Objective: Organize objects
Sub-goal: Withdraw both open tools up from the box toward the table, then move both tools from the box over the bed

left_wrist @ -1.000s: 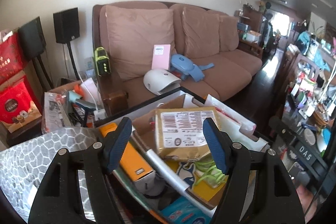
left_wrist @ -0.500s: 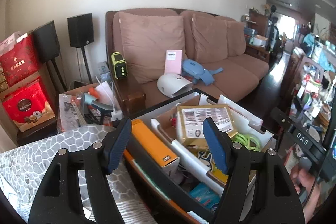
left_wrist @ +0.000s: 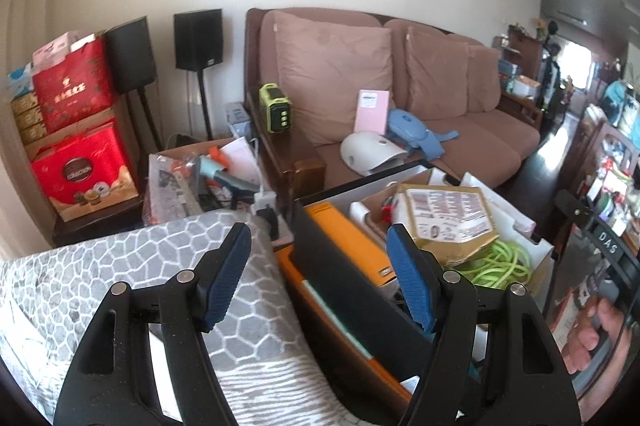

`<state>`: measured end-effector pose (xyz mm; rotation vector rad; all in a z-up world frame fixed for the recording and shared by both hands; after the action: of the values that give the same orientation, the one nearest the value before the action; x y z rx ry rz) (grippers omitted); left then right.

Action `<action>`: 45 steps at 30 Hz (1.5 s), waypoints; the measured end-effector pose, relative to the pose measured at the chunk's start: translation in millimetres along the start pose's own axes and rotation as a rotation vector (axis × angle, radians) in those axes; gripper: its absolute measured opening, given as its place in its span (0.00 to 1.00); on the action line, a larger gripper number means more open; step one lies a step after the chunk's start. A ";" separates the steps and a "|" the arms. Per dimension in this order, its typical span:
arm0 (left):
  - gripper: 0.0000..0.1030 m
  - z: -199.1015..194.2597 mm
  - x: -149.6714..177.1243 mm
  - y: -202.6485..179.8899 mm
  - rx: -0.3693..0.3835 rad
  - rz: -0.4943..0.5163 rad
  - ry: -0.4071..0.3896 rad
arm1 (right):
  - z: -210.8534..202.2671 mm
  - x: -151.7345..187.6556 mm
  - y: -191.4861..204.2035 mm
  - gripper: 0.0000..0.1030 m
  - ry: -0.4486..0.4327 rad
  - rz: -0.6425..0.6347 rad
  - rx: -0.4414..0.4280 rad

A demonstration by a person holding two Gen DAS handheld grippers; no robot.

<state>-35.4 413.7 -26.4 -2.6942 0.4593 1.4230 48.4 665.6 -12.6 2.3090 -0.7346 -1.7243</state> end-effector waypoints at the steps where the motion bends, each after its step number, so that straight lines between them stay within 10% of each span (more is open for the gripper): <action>1: 0.65 0.2 1.8 5.0 -0.007 -0.006 0.002 | 0.1 0.3 0.7 0.79 0.001 -0.002 -0.002; 45: 0.65 -4.2 52.0 98.7 -0.115 -0.161 0.062 | 10.2 18.0 45.3 0.69 0.061 -0.155 -0.081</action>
<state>-32.9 306.7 -58.1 -2.7967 0.1636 1.3655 29.8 619.4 -12.4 2.4073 -0.4765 -1.7019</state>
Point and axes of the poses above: each gripper's, at about its wrist camera, not at the fingertips, and z roughly the way its jaws point, y to its left, x to its underside, the point moved 10 cm from there along z, roughly the way its jaws point, and after that the axes turned 14 degrees about -x, right-handed, at the moved point
